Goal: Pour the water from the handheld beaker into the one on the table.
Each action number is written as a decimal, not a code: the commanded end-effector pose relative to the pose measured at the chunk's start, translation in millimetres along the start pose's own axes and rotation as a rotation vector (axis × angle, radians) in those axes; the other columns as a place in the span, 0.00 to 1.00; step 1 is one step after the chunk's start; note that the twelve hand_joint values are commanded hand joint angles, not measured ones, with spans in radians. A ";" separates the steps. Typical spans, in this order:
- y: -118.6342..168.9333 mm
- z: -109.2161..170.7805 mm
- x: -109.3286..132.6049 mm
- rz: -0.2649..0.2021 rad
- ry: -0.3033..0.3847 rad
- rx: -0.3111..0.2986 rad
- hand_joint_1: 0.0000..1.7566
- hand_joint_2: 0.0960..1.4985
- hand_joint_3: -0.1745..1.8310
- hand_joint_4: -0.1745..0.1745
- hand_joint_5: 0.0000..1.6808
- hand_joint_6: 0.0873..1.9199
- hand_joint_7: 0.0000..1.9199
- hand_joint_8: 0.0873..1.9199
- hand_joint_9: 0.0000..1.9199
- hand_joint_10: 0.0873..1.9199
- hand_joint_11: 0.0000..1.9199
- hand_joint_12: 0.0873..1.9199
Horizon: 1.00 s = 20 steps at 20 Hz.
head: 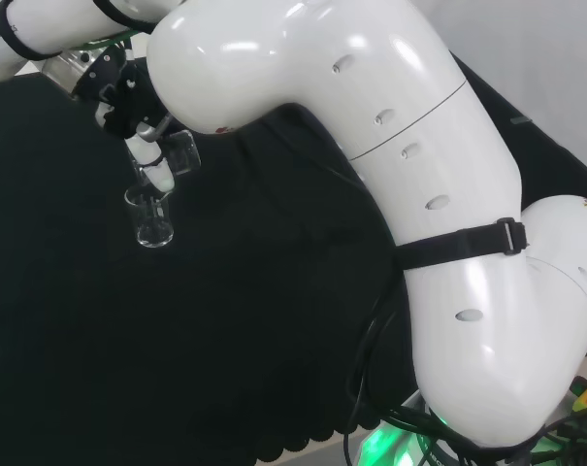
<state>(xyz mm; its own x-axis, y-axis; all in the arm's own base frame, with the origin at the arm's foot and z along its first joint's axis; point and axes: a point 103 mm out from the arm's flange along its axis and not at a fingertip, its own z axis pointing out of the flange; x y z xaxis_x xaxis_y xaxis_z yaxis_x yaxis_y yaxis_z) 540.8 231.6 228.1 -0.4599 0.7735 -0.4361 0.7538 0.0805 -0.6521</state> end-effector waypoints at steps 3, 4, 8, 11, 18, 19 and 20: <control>-5.1 9.7 -5.9 -0.009 0.113 -0.086 0.82 0.33 0.43 0.00 0.85 0.13 0.85 0.00 0.76 0.15 0.67 0.33; -6.1 10.3 -8.1 -0.010 0.135 -0.099 0.82 0.33 0.43 0.00 0.85 0.13 0.85 0.00 0.76 0.15 0.67 0.33; -9.6 12.2 -17.4 -0.011 0.218 -0.135 0.82 0.33 0.43 0.00 0.85 0.13 0.85 0.00 0.76 0.15 0.67 0.33; -12.2 13.1 -23.1 -0.013 0.270 -0.147 0.82 0.33 0.43 0.00 0.85 0.13 0.85 0.00 0.76 0.15 0.67 0.33; -16.9 17.0 -30.9 -0.012 0.338 -0.193 0.82 0.33 0.43 0.00 0.85 0.13 0.85 0.00 0.76 0.15 0.67 0.33; -17.1 17.8 -31.6 -0.016 0.348 -0.200 0.82 0.33 0.43 0.00 0.86 0.13 0.85 0.00 0.76 0.15 0.67 0.33; -17.4 18.8 -32.6 -0.019 0.361 -0.208 0.82 0.33 0.43 0.00 0.86 0.13 0.85 0.00 0.76 0.15 0.67 0.33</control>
<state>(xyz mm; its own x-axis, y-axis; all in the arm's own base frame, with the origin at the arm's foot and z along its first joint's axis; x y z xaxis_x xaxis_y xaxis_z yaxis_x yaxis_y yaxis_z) 534.2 197.4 238.7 -0.3310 0.9176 -0.2201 0.8290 0.1714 -0.5324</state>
